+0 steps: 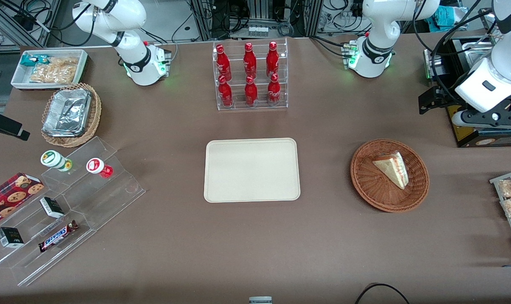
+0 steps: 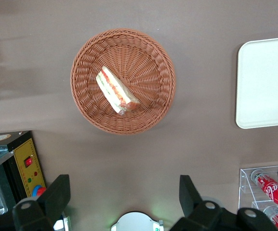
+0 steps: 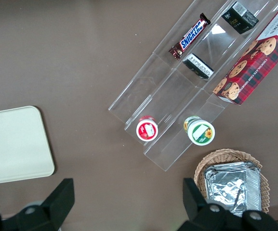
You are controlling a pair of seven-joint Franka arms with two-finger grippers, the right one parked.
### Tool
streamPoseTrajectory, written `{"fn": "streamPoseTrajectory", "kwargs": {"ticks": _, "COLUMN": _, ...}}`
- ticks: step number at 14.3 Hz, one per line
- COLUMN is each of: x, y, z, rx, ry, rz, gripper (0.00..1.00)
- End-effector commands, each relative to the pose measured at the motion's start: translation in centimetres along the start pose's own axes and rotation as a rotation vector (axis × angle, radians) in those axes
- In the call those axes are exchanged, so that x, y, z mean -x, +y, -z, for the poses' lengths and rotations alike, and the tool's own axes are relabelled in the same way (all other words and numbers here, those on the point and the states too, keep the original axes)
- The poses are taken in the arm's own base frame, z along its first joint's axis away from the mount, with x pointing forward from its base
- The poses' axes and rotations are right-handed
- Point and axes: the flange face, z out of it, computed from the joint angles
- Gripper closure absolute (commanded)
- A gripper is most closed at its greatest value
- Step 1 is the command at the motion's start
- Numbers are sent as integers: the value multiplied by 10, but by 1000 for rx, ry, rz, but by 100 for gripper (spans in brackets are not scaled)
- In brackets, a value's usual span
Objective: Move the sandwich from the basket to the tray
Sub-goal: 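Move the left gripper over the sandwich in the wicker basket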
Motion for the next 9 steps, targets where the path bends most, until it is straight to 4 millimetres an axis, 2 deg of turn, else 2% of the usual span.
{"fn": "streamPoseTrajectory", "kwargs": {"ticks": 1, "x": 0, "y": -1, "z": 2, "rx": 4, "ry": 4, "rz": -15, "gripper": 0}}
{"fn": "streamPoseTrajectory", "kwargs": {"ticks": 3, "x": -2, "y": -3, "z": -14, "rx": 8, "ry": -28, "rz": -10, "gripper": 0}}
{"fn": "streamPoseTrajectory", "kwargs": {"ticks": 6, "x": -16, "y": -6, "z": -61, "rx": -12, "ry": -72, "rz": -8, "gripper": 0}}
{"fn": "streamPoseTrajectory", "kwargs": {"ticks": 9, "x": -21, "y": -12, "z": -122, "rx": -13, "ry": -59, "rz": 7, "gripper": 0}}
